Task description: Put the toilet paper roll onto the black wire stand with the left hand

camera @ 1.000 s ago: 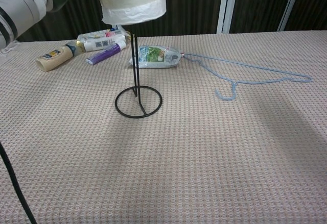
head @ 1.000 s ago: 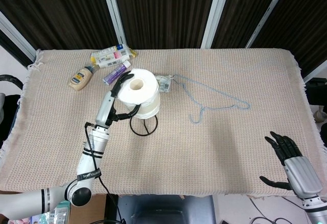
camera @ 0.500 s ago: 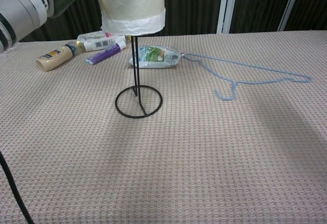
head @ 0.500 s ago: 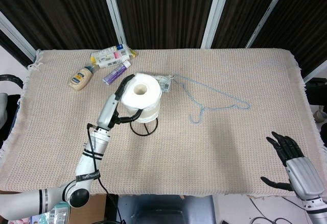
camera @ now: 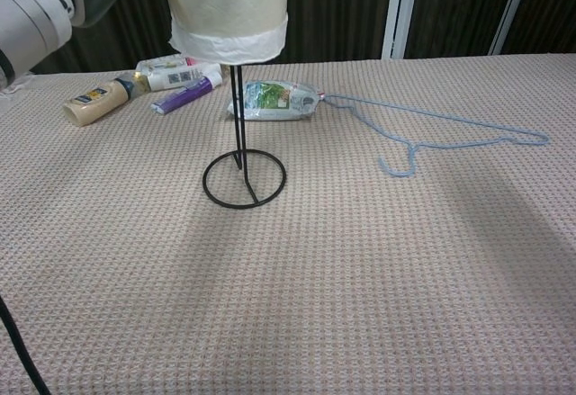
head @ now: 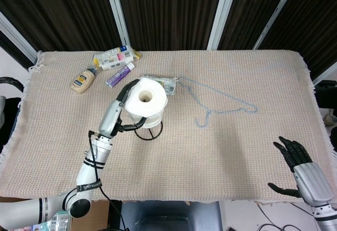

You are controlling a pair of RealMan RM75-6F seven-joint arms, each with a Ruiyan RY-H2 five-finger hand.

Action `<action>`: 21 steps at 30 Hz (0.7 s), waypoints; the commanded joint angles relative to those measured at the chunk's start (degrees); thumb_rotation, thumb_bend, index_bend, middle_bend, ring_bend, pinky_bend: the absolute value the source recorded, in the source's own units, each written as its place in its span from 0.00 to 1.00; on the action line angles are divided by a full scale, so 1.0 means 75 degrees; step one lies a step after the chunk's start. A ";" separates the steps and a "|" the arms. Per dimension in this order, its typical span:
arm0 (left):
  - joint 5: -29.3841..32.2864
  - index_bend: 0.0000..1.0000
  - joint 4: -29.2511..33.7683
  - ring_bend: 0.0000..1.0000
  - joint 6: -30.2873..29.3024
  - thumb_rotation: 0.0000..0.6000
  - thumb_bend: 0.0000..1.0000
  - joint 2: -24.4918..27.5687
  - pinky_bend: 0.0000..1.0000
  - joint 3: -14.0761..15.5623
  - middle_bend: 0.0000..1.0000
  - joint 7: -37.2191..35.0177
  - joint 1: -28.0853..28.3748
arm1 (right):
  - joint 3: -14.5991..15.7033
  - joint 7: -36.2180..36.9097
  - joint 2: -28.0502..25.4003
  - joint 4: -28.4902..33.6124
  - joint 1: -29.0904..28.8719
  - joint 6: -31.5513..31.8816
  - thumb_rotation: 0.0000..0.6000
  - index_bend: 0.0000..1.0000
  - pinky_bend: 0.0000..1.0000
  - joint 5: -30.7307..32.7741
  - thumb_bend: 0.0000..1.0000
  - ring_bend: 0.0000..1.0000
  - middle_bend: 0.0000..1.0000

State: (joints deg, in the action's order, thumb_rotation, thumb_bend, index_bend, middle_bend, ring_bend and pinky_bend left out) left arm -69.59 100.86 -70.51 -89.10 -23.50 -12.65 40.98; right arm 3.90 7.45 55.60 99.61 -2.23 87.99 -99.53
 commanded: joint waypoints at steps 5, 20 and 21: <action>-0.0077 0.00 -0.0033 0.00 -0.0011 1.00 0.36 0.0020 0.01 0.0105 0.01 0.0086 -0.0041 | -0.0001 -0.0012 0.0002 0.0007 0.0006 0.0006 1.00 0.00 0.00 0.0001 0.12 0.00 0.00; 0.0143 0.00 0.0194 0.00 0.0398 1.00 0.31 0.0359 0.00 0.0207 0.00 0.0263 -0.0057 | 0.0008 0.0018 -0.0032 0.0006 0.0023 0.0037 1.00 0.00 0.00 -0.0027 0.12 0.00 0.00; 0.0077 0.00 0.0249 0.00 0.0390 1.00 0.30 0.0419 0.00 0.0255 0.00 0.0294 -0.0086 | 0.0010 0.0012 -0.0028 0.0003 0.0024 0.0039 1.00 0.00 0.00 -0.0033 0.12 0.00 0.00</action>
State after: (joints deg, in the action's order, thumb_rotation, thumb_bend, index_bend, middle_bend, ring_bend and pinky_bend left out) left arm -68.64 102.39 -67.52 -86.32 -21.90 -10.65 40.55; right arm 3.97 7.55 55.39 99.63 -2.05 88.28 -99.77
